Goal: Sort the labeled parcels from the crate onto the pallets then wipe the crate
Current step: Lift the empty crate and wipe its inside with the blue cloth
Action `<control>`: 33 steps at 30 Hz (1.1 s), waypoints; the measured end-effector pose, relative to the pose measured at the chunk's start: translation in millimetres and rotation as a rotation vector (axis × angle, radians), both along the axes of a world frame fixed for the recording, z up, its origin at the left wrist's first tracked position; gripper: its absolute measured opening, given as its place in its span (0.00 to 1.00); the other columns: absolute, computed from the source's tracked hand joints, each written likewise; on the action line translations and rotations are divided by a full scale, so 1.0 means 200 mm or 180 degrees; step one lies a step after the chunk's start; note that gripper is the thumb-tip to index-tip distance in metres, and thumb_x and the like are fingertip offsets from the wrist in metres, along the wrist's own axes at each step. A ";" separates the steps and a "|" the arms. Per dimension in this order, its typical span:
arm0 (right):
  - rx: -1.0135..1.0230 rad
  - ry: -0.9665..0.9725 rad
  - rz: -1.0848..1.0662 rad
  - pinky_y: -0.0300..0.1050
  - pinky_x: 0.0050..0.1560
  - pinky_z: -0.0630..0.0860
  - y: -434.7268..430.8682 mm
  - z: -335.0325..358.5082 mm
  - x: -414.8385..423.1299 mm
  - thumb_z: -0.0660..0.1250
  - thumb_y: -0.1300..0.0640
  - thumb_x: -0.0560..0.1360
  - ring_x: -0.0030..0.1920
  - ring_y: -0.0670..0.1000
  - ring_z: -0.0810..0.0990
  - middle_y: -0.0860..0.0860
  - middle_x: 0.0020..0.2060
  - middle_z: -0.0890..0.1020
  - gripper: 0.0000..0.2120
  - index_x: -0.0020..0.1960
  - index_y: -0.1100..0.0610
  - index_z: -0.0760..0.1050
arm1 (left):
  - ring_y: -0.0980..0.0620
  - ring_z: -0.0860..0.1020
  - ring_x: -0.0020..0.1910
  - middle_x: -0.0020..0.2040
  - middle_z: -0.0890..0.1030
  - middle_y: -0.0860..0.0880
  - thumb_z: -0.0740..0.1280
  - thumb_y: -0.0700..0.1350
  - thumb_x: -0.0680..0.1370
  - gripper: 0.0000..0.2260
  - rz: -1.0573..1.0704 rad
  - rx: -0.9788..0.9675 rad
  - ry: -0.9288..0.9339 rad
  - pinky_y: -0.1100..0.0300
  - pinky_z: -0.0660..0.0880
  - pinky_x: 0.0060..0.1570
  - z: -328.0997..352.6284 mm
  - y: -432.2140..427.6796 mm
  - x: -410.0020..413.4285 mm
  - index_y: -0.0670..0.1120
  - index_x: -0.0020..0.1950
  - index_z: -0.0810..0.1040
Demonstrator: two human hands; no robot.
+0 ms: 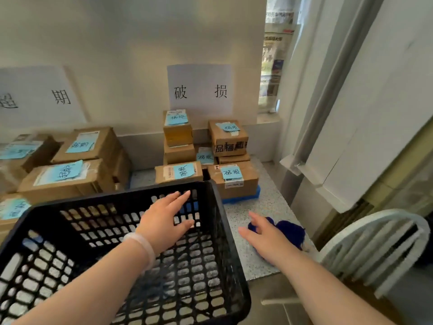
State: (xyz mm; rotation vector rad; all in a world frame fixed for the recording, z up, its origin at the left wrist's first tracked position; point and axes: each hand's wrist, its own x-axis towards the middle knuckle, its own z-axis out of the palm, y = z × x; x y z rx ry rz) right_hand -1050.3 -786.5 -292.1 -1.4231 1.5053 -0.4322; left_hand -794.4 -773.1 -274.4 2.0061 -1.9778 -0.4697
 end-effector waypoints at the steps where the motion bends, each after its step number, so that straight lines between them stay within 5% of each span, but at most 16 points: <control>1: 0.0105 -0.0123 0.0127 0.48 0.71 0.62 0.01 -0.01 0.06 0.64 0.41 0.77 0.75 0.50 0.61 0.48 0.76 0.62 0.34 0.78 0.44 0.53 | 0.52 0.56 0.77 0.78 0.58 0.55 0.64 0.61 0.77 0.32 0.0253 0.0112 -0.0101 0.53 0.56 0.75 -0.03 0.05 0.13 0.62 0.78 0.54; 6: 0.0282 -0.0351 0.0274 0.43 0.57 0.72 0.06 -0.05 0.26 0.65 0.49 0.79 0.59 0.47 0.74 0.46 0.67 0.72 0.31 0.78 0.44 0.54 | 0.49 0.58 0.77 0.78 0.60 0.53 0.62 0.61 0.78 0.29 0.1362 0.0204 -0.0999 0.47 0.58 0.74 -0.02 0.34 0.69 0.61 0.77 0.57; 11: 0.0293 -0.0271 -0.0023 0.48 0.54 0.70 0.06 -0.08 0.29 0.62 0.57 0.80 0.55 0.49 0.73 0.49 0.68 0.72 0.31 0.78 0.45 0.53 | 0.47 0.54 0.78 0.80 0.53 0.50 0.62 0.59 0.78 0.32 0.1813 0.0830 -0.1112 0.52 0.55 0.75 -0.13 0.69 1.00 0.61 0.78 0.52; 14: 0.0228 -0.0183 -0.0109 0.46 0.44 0.73 0.07 -0.09 0.30 0.62 0.59 0.80 0.48 0.47 0.77 0.48 0.61 0.74 0.28 0.76 0.44 0.58 | 0.48 0.53 0.78 0.80 0.50 0.52 0.65 0.57 0.77 0.34 0.1792 0.0664 -0.1115 0.52 0.55 0.75 -0.17 0.79 1.06 0.61 0.78 0.51; 18: 0.0141 0.0008 -0.0101 0.48 0.45 0.72 0.07 -0.09 0.31 0.63 0.58 0.80 0.47 0.45 0.76 0.46 0.60 0.74 0.25 0.74 0.42 0.63 | 0.43 0.56 0.77 0.80 0.53 0.49 0.68 0.51 0.76 0.37 0.2318 0.0425 -0.0508 0.48 0.60 0.73 -0.15 0.80 1.15 0.58 0.79 0.50; 21: 0.0175 0.0128 -0.0126 0.47 0.43 0.73 0.09 -0.07 0.33 0.63 0.59 0.80 0.48 0.46 0.77 0.47 0.60 0.75 0.26 0.73 0.41 0.64 | 0.43 0.71 0.67 0.72 0.70 0.45 0.72 0.48 0.75 0.37 0.2471 0.0596 0.0431 0.51 0.68 0.65 -0.12 0.79 1.23 0.52 0.79 0.54; 24: 0.0082 0.0271 -0.0208 0.44 0.39 0.71 0.17 -0.03 0.37 0.63 0.61 0.80 0.48 0.47 0.78 0.48 0.59 0.76 0.26 0.73 0.40 0.65 | 0.45 0.75 0.61 0.66 0.75 0.46 0.72 0.44 0.75 0.33 0.2337 0.0537 0.1191 0.54 0.70 0.60 -0.11 0.83 1.29 0.52 0.77 0.61; 28: -0.0034 0.0232 -0.0182 0.47 0.42 0.71 0.36 0.05 0.56 0.62 0.62 0.80 0.46 0.48 0.77 0.51 0.61 0.76 0.26 0.73 0.43 0.64 | 0.50 0.79 0.48 0.59 0.77 0.47 0.71 0.41 0.76 0.30 0.2388 0.0486 0.1556 0.57 0.76 0.43 -0.12 1.05 1.47 0.52 0.75 0.64; 33: -0.0266 0.0089 0.0111 0.50 0.51 0.67 0.65 0.11 0.96 0.61 0.64 0.80 0.53 0.49 0.73 0.50 0.67 0.73 0.26 0.74 0.46 0.64 | 0.47 0.81 0.50 0.56 0.81 0.48 0.71 0.42 0.75 0.28 0.2714 0.0387 0.1945 0.50 0.78 0.53 -0.14 1.49 1.86 0.54 0.73 0.67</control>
